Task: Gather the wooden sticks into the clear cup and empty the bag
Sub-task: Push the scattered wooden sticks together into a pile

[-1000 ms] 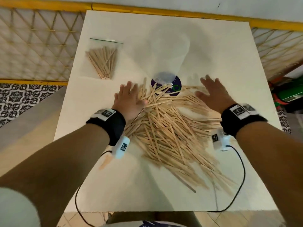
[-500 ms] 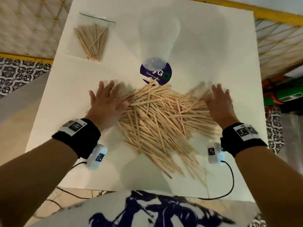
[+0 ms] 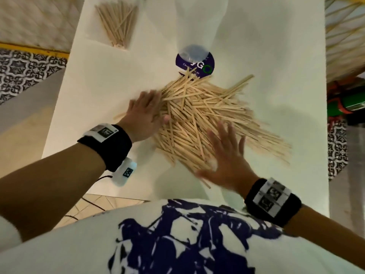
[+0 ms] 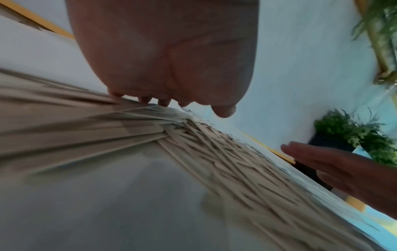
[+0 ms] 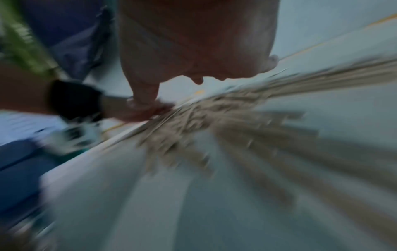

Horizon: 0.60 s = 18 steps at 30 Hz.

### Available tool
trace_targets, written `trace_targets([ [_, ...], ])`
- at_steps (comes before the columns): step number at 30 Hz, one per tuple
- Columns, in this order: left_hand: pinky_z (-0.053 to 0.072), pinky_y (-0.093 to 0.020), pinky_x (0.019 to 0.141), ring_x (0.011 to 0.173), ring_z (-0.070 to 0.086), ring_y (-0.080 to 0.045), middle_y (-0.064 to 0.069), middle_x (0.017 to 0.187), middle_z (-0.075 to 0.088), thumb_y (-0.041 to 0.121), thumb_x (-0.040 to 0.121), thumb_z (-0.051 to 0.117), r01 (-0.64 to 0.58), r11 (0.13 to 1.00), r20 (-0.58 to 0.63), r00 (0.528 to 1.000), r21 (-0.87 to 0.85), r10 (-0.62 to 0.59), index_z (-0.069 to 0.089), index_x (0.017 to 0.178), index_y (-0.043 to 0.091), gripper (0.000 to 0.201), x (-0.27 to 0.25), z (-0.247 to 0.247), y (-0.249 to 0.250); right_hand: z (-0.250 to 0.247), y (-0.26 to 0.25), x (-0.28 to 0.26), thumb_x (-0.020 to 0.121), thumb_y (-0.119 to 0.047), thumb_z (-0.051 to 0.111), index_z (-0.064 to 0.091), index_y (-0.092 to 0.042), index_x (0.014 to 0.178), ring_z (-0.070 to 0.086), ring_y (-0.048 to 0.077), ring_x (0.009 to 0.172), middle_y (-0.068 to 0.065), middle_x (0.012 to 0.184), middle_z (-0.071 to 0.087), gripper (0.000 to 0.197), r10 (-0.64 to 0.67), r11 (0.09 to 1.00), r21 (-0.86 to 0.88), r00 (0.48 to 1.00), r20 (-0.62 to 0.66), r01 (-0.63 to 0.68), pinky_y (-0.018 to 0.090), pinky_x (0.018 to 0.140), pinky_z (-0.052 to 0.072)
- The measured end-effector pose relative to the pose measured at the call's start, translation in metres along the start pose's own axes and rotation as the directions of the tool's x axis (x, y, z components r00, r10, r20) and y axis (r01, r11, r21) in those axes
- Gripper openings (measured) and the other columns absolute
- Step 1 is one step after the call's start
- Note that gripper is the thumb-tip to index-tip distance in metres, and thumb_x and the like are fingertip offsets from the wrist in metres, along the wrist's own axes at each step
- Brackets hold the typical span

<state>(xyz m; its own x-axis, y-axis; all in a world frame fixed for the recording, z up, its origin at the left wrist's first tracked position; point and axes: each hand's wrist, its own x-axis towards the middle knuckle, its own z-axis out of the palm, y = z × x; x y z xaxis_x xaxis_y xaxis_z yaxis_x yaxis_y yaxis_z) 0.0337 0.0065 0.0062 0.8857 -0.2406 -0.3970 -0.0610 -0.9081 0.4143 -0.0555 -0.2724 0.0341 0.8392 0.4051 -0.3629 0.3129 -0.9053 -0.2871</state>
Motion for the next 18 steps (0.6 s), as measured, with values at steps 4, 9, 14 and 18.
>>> trace_targets([
  [4,-0.001,-0.059,0.116,0.146,-0.009,-0.034,-0.009,0.16,-0.012,0.09,0.059,0.022,-0.13,0.986,0.06,0.99,0.1,0.124,-0.013,0.15,0.025,0.117,-0.017,0.001,-0.009,0.036,0.005,-0.007,0.079,-0.082,0.022,-0.006,-0.025,0.153,-0.014,0.036,0.147,0.008,0.161,-0.016,0.097,-0.068,0.986,-0.152,0.997,0.043,0.074,0.071,0.11,-0.003],
  [9,-0.011,-0.068,0.108,0.141,-0.026,-0.035,-0.008,0.158,-0.021,0.091,0.044,0.051,-0.143,0.946,0.115,0.987,0.292,0.114,-0.018,0.147,0.032,0.138,-0.048,0.009,-0.02,0.017,0.037,0.003,0.084,-0.074,0.03,0.004,-0.025,0.153,-0.006,0.039,0.147,0.012,0.162,-0.001,0.088,0.113,0.981,-0.151,0.992,-0.063,-0.121,0.071,0.111,0.005],
  [14,-0.015,-0.072,0.102,0.134,-0.041,-0.034,-0.003,0.152,-0.037,0.091,0.049,0.051,0.134,0.968,0.043,0.988,0.212,-0.146,-0.026,0.144,0.032,0.136,-0.09,0.023,-0.024,0.03,0.033,-0.064,0.071,-0.084,0.041,-0.023,-0.031,0.147,-0.028,0.033,0.143,0.006,0.156,-0.031,0.113,0.505,0.862,0.052,0.862,-0.028,-0.504,0.065,0.107,-0.012],
  [18,-0.014,-0.07,0.105,0.135,-0.039,-0.034,-0.006,0.15,-0.04,0.095,0.047,0.045,0.25,0.963,0.033,0.966,0.098,-0.255,-0.029,0.143,0.03,0.138,-0.092,0.028,-0.021,0.047,0.029,-0.067,0.069,-0.085,0.031,-0.025,-0.03,0.146,-0.032,0.029,0.141,0.004,0.155,-0.034,0.11,0.632,0.75,0.204,0.773,0.056,-0.629,0.068,0.111,-0.01],
])
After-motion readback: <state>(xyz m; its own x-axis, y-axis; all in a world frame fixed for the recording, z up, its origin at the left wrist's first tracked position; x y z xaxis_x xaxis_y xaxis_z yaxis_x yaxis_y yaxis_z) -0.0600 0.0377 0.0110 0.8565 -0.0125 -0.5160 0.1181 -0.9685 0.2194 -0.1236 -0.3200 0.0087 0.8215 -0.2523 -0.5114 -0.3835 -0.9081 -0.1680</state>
